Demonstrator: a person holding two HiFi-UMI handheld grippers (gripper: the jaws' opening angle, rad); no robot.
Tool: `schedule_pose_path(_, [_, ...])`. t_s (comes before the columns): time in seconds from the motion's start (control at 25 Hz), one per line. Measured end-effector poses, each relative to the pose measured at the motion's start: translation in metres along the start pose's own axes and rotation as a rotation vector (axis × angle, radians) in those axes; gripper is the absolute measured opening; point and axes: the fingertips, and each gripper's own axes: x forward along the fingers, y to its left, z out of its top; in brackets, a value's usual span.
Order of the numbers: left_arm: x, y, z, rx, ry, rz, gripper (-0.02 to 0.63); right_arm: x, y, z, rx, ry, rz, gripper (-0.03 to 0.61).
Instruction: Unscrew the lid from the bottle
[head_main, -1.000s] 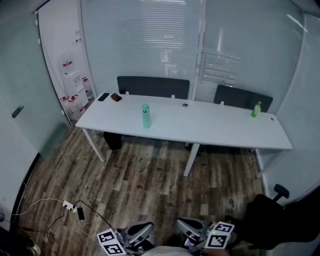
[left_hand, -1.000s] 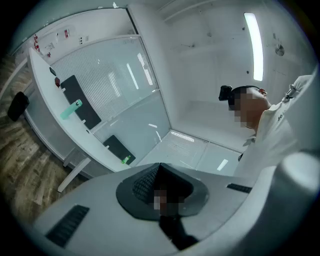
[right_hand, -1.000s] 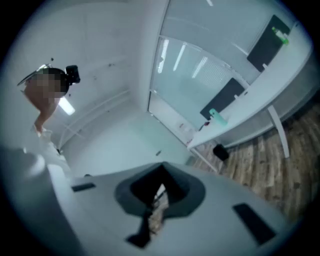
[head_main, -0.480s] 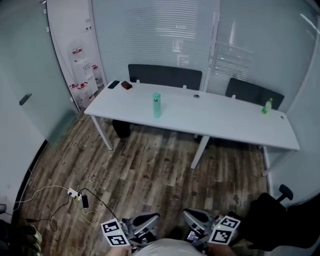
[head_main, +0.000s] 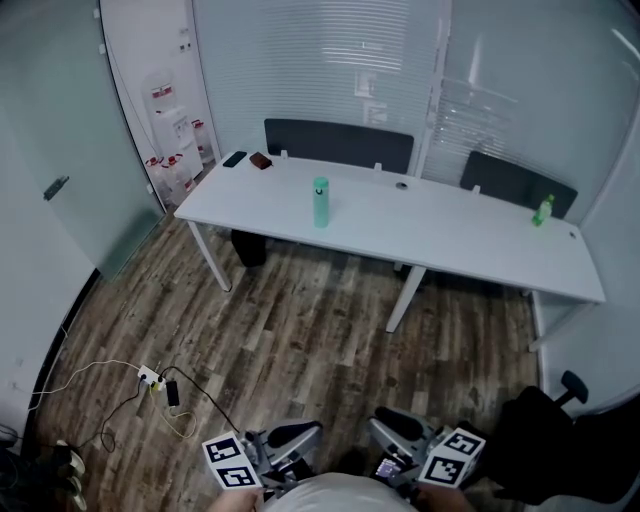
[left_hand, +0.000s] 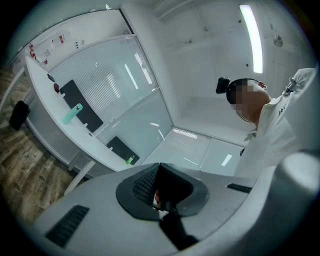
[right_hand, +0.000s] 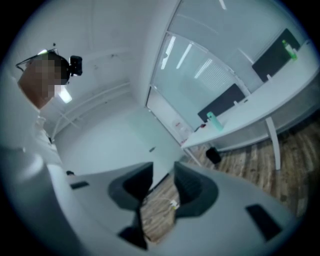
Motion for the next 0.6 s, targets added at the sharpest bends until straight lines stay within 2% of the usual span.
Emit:
schedule_pose_path(0.36, [0.013, 0.000, -0.006, 0.017, -0.002, 0.026, 0.015, -0.011, -0.021, 0.001, 0.016, 0.010, -0.027, 0.126])
schedule_pose_path(0.6, [0.026, 0.001, -0.010, 0.025, -0.011, 0.066, 0.097, -0.018, -0.032, 0.010, 0.019, 0.017, -0.010, 0.126])
